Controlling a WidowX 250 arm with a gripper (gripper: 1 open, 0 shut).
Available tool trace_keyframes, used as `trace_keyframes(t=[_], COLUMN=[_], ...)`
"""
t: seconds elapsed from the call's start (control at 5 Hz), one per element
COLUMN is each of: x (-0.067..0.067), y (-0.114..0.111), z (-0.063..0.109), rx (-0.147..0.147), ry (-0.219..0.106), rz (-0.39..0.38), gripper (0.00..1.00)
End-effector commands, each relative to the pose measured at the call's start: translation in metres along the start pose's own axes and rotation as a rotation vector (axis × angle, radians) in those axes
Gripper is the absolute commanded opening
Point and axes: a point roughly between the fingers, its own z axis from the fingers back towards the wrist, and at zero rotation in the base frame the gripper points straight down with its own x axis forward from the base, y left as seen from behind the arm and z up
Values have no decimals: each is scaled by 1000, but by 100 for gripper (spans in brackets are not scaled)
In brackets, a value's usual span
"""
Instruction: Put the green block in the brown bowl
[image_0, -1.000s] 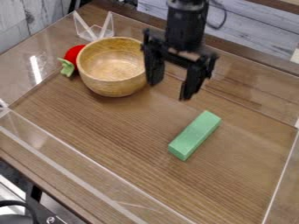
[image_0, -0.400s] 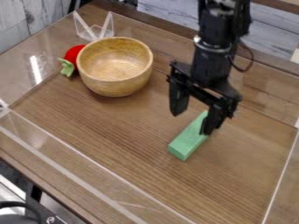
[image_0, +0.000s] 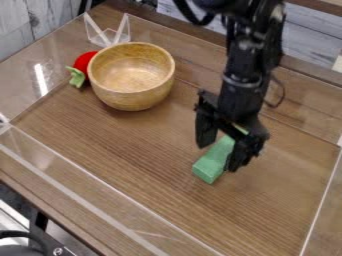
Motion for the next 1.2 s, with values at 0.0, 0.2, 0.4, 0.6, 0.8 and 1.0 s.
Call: trace_keyframes(t=[0.0, 0.2, 0.4, 0.6, 0.8, 1.0], x=[6, 10, 14, 19, 8, -1], y=[0, -2, -7, -10, -19, -24], z=[-3, -8, -4, 0, 10, 17], rx=[12, 10, 13, 11, 8, 4], ry=[-39, -45, -76, -104, -126, -140], rz=[8, 23, 53, 78, 75, 76], gripper=[100, 0, 0, 0, 0, 0])
